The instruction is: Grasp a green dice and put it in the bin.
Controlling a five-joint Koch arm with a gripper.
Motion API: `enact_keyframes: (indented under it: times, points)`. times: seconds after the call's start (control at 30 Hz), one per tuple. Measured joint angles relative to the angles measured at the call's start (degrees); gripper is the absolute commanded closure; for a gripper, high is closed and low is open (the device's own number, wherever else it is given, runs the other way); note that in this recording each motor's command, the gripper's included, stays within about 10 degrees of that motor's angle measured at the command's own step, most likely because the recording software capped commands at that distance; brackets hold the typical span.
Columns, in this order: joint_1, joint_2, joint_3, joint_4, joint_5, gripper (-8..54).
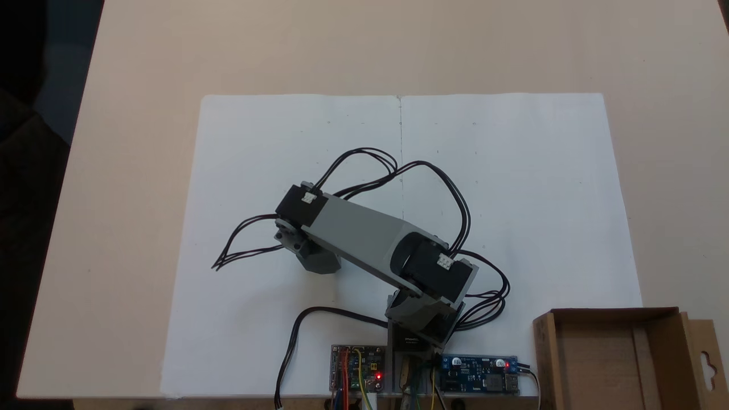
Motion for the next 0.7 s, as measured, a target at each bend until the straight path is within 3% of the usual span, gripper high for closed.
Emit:
enact_keyframes:
  times: [0.7]
  points:
    - [-1.1,-3.7,-2.5,0.0,1.9,2.4]
